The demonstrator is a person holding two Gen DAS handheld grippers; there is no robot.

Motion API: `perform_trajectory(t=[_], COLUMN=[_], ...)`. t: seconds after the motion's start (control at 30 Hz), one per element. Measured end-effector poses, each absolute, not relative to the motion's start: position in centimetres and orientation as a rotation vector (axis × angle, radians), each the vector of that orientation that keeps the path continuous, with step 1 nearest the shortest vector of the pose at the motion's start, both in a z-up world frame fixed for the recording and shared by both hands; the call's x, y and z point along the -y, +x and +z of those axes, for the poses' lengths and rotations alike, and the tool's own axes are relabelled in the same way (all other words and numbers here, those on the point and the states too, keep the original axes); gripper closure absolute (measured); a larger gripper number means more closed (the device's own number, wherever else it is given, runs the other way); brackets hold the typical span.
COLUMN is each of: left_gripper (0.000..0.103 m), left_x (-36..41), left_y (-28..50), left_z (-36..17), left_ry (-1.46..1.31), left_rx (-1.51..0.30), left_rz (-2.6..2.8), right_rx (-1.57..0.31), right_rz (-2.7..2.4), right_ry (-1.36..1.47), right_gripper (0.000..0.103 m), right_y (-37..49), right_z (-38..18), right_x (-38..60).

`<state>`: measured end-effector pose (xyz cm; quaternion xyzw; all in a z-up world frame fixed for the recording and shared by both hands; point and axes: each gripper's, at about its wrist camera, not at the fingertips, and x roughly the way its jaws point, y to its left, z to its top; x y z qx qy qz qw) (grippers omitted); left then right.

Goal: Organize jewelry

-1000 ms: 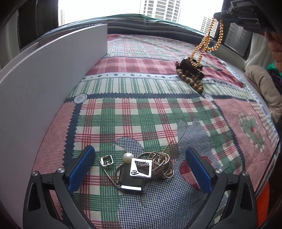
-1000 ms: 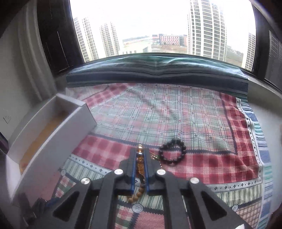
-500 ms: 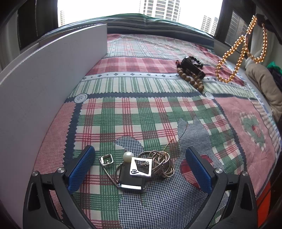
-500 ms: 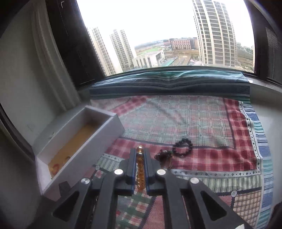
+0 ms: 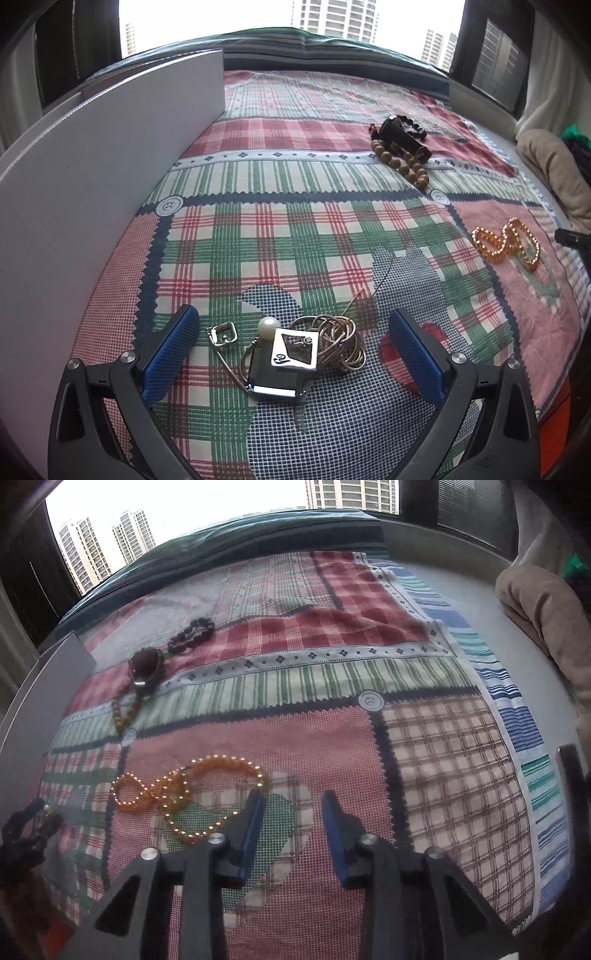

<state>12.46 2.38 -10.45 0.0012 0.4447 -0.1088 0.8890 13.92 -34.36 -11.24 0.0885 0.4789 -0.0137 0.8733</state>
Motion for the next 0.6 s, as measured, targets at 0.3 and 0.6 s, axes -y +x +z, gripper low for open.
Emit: perform_trajectory(t=[0.3,0.6], left_gripper=[0.002,0.018], left_x=[-7.1,-1.7], left_y=[9.5,11.1], left_z=[-7.8,-9.6], left_ry=[-0.179,0.125], left_rx=[-0.93,-0.994], left_rz=[-0.404,-0.295], right_rx=[-0.922,-0.921], right_rz=[0.107,0.196], right_ry=[0.235,0.266], right_gripper=[0.048,0.048], right_y=[9.6,8.2], right_z=[-10.8,-11.5], right_x=[31.8,28.6])
